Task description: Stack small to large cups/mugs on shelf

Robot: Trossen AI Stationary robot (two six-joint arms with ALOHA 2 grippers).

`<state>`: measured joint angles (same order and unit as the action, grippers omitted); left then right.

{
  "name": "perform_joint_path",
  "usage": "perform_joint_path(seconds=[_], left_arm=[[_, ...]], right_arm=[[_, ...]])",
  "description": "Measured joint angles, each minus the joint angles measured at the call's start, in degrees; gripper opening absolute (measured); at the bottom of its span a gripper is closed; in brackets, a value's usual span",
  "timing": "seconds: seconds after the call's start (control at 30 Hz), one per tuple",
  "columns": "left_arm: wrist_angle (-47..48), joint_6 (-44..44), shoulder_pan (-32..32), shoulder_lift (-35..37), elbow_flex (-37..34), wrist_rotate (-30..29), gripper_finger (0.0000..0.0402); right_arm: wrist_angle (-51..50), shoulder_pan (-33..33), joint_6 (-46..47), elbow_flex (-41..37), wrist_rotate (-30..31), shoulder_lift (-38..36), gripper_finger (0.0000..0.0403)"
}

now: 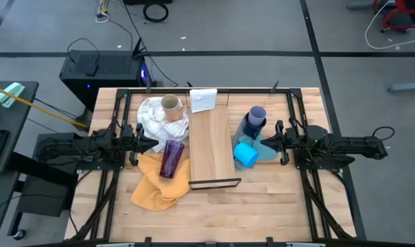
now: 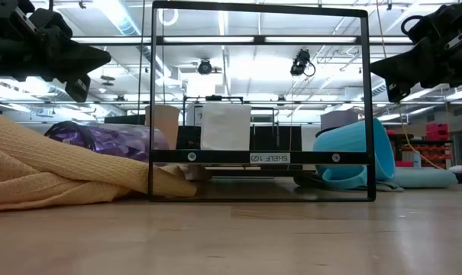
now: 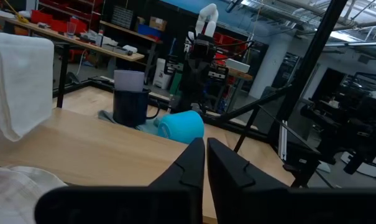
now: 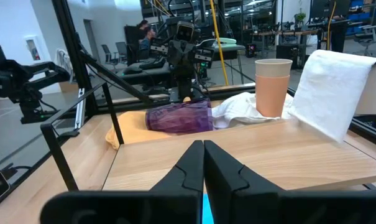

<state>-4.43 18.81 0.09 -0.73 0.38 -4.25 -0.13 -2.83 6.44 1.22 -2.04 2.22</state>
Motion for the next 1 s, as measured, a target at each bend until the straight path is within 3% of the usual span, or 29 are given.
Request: perform_joint_path(seconds=[1.0], left_arm=[[0.0,0.02,0.0,0.0,0.0,-0.01,0.0036]], right_arm=[[-0.01,0.02,-0.01,0.0,0.0,-0.02,0.0016]])
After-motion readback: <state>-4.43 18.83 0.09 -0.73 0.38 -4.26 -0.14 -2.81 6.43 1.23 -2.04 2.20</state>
